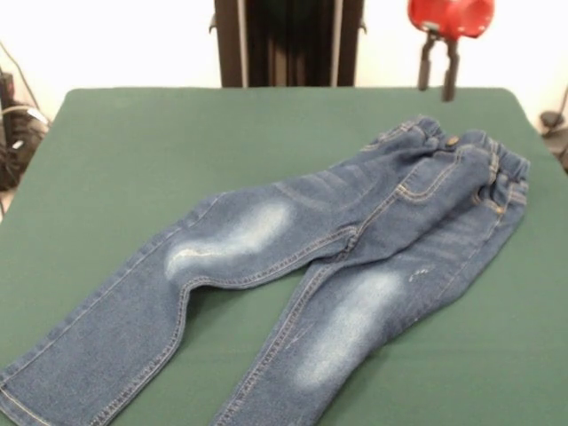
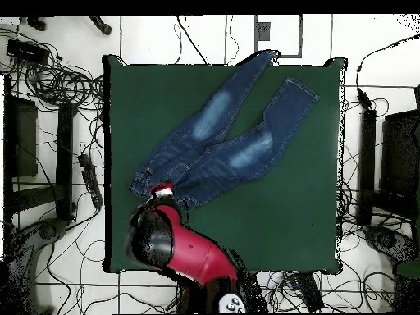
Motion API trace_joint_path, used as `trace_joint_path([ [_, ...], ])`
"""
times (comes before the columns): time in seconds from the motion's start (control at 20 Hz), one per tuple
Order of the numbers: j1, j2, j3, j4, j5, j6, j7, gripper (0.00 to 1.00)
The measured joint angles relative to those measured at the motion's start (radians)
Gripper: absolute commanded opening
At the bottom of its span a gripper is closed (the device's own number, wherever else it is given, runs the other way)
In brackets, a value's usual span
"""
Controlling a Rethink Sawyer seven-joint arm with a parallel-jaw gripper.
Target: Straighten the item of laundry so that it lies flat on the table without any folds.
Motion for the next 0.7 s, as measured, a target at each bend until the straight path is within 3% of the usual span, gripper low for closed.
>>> trace_joint_path([
  [0.3, -0.084, 0.001, -0.096, -0.187, -0.097, 0.266, 0.0, 1.0],
  [0.5, -0.187, 0.007, -0.143, -0.363, -0.206, 0.43, 0.0, 1.0],
  [0.7, -0.259, 0.027, -0.152, -0.475, -0.282, 0.474, 0.0, 1.0],
])
